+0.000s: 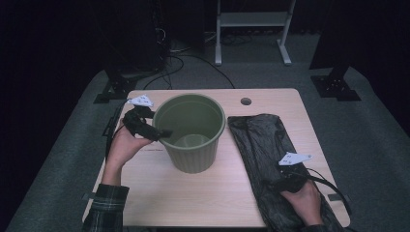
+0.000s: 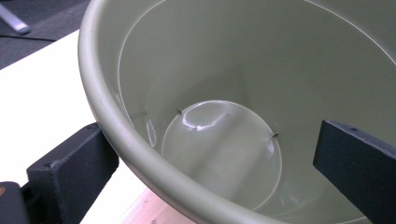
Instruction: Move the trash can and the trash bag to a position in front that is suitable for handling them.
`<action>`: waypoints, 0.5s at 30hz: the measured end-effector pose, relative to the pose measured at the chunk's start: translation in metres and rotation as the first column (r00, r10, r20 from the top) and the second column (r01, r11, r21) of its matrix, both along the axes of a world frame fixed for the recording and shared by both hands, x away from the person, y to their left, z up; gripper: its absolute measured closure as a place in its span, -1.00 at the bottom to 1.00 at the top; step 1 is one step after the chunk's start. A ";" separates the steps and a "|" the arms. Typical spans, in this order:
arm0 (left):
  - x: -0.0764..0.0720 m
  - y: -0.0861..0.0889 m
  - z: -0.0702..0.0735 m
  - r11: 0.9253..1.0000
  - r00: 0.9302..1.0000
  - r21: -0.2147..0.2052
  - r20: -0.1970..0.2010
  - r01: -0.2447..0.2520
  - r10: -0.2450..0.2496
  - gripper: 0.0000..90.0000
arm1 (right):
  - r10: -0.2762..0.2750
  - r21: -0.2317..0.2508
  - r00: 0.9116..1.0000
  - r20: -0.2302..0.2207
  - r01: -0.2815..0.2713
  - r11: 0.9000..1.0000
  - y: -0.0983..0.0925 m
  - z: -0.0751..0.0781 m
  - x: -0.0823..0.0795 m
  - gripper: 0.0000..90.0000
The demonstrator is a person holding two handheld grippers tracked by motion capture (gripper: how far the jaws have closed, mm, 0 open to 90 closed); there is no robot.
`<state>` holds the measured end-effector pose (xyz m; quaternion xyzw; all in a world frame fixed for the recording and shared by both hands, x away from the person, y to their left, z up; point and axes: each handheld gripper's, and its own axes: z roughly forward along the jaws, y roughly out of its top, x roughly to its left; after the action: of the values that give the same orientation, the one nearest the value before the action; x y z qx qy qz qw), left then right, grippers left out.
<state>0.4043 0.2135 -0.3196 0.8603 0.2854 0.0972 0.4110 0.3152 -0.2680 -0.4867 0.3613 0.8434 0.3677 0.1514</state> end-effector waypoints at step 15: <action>-0.033 -0.031 -0.002 0.992 0.993 -0.032 -0.009 0.121 -0.122 -1.00 | 0.000 0.000 1.000 0.000 0.000 1.000 0.000 0.000 0.000 -0.79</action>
<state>0.3714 0.1827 -0.3213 0.8702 0.2363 0.0627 0.4278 0.3152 -0.2681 -0.4867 0.3613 0.8435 0.3676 0.1514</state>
